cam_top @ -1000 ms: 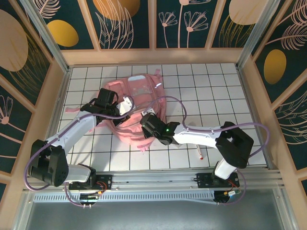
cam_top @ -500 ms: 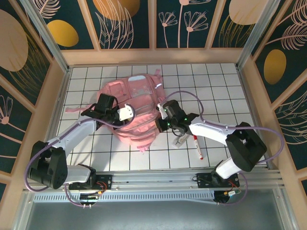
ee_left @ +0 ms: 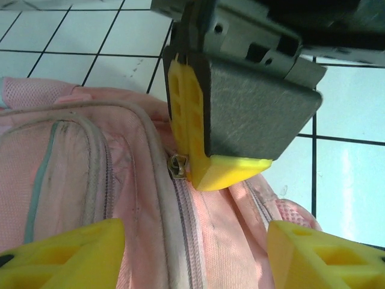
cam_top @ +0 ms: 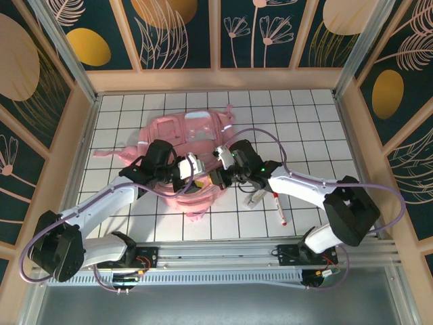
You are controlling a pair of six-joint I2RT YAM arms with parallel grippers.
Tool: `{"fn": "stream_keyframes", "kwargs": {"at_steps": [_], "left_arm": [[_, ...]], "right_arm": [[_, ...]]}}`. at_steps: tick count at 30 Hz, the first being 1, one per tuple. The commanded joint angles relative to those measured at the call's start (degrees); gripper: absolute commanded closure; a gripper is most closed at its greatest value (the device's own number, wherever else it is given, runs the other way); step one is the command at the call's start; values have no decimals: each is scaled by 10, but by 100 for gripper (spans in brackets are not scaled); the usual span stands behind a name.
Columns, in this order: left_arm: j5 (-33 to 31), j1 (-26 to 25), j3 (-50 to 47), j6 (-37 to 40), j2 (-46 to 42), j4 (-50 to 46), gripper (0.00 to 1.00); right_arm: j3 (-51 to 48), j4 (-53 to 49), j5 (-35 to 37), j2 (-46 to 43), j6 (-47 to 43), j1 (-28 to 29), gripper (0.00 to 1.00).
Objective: Pack books, pencil case, and school supplies into a backpack
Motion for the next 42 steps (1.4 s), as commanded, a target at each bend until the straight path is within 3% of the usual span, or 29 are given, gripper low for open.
{"fn": "stream_keyframes", "kwargs": {"at_steps": [1, 5, 7, 10, 11, 14, 18, 21, 28, 32, 42], "left_arm": [[-36, -14, -9, -21, 0, 28, 38], [-118, -16, -19, -16, 13, 49, 48], [-153, -16, -18, -15, 20, 51, 59], [-178, -16, -16, 13, 25, 39, 83], [-178, -16, -13, 23, 25, 29, 100], [-145, -16, -6, 84, 15, -21, 100], [-111, -16, -5, 131, -9, -60, 100], [-76, -16, -4, 150, -9, -91, 100], [-41, -16, -22, 202, -46, -149, 100], [-42, -16, -45, 239, -92, -183, 100], [-18, -16, -96, 280, -127, -230, 100]], "right_arm": [[24, 41, -34, -20, 13, 7, 100], [25, 49, -42, -26, 21, 10, 100], [32, 38, -38, -29, 21, 13, 100], [37, 22, -22, -36, 17, 13, 100], [38, 14, -13, -37, 14, 13, 100], [44, -31, 57, -34, -2, 10, 100], [43, -108, 243, -15, 4, -4, 100], [24, -106, 307, -10, 2, -30, 100], [1, -25, 269, 22, -59, -98, 100], [-2, 41, 203, 51, -101, -121, 100], [112, 52, 176, 181, -158, -181, 100]]}}
